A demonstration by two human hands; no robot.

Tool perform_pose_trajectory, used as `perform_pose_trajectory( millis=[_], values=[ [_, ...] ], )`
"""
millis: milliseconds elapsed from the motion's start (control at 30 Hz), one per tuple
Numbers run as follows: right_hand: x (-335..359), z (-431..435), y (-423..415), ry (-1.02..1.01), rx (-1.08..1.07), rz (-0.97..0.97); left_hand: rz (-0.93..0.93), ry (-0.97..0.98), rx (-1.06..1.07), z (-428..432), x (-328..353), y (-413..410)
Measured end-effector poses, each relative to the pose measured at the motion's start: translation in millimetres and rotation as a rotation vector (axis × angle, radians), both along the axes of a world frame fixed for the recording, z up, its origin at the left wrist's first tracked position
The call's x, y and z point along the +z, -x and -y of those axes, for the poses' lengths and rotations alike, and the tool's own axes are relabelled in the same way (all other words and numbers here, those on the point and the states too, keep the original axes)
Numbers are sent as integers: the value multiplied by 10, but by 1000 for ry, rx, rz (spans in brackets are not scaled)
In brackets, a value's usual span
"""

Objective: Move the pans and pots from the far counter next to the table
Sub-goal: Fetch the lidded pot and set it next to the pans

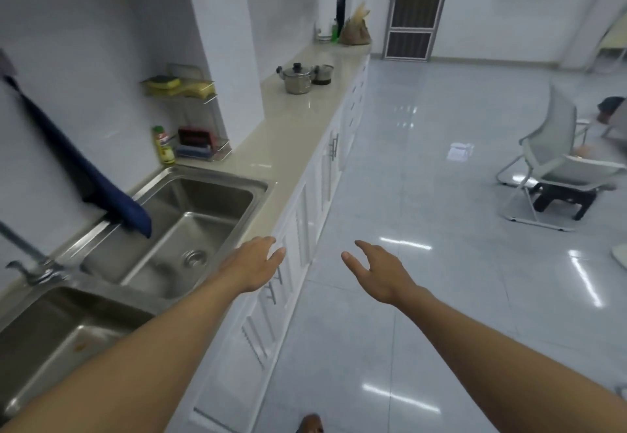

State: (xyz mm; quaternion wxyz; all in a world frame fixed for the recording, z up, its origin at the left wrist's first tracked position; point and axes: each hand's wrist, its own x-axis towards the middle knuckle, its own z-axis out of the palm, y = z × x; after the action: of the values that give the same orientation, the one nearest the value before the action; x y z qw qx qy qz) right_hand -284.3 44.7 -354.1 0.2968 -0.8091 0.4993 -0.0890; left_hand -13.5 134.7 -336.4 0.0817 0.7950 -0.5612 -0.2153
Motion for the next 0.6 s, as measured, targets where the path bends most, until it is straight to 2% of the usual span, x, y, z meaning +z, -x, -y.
perform_pose_trajectory(
  millis=[433, 600],
  values=[
    [53, 2189, -96, 8, -153, -3, 80, 21, -180, 2722, 224, -149],
    [105, 2881, -244, 16, -163, 16, 96, 17, -214, 3403, 306, -254]
  ],
)
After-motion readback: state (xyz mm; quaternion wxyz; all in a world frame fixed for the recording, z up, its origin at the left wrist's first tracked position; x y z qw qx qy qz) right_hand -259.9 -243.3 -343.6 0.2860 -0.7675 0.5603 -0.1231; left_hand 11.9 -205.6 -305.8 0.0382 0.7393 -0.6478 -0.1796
